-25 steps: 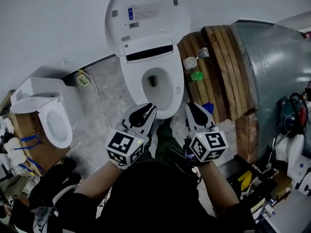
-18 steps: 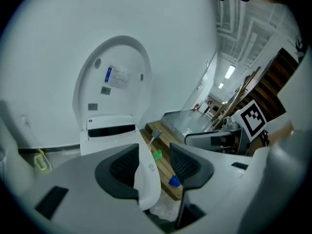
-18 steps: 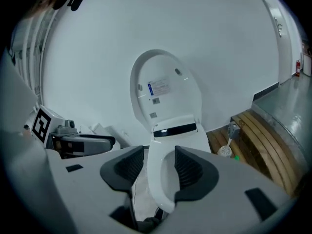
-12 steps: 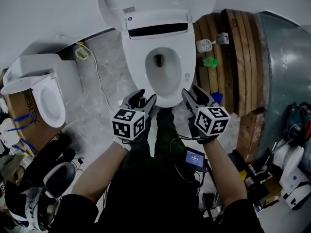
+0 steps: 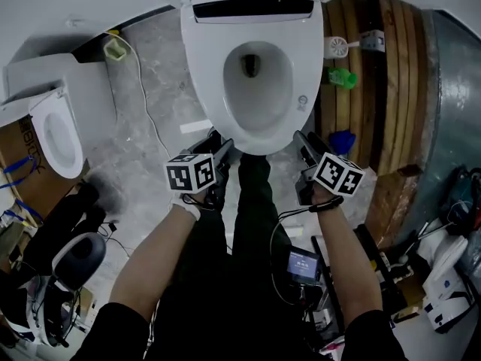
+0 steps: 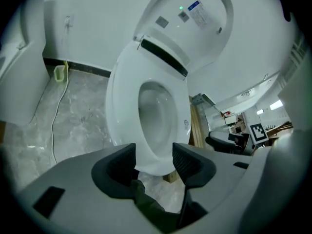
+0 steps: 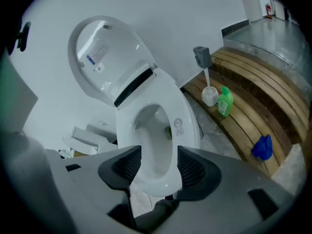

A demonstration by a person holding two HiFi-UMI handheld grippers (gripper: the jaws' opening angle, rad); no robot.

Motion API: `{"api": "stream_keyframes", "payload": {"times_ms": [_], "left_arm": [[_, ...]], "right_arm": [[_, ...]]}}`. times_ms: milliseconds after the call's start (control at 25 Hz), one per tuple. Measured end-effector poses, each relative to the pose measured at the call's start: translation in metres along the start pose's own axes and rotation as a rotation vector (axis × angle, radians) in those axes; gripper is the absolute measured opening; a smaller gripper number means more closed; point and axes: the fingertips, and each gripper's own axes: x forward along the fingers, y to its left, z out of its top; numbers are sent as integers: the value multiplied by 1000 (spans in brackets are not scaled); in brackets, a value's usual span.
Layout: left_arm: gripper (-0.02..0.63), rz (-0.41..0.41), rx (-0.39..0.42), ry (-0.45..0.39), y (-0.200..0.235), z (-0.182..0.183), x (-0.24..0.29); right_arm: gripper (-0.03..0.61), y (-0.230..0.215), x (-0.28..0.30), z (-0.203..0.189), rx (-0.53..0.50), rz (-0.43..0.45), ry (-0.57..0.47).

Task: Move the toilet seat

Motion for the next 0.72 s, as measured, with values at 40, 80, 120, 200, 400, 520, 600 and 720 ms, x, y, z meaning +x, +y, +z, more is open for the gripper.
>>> {"api": "stream_keyframes", "payload": {"times_ms": [40, 80, 120, 200, 400, 520, 600, 720], "left_arm": [[227, 3, -19, 13, 7, -6, 8], [232, 7, -37, 26, 13, -13, 15], [235, 11, -51, 38, 18, -19, 22], [235, 18, -57, 61, 28, -29, 34], [235, 19, 2, 92, 42, -51, 58], [246, -18, -114, 38, 49, -54, 67], [259, -47, -170, 8, 49, -54, 74], [273, -85, -211, -18, 48, -52, 84]], "right_arm": [[229, -7, 6, -8, 16, -1, 11], [230, -12, 12, -17, 24, -2, 27], [230, -17, 17, -25, 25, -3, 45], [230, -27, 27, -41, 4, -2, 80], [230, -44, 38, -70, -83, 50, 138], [238, -57, 43, -84, -2, 62, 132], [252, -61, 49, -89, 52, 76, 115], [272, -59, 59, -90, 105, 104, 83]]}}
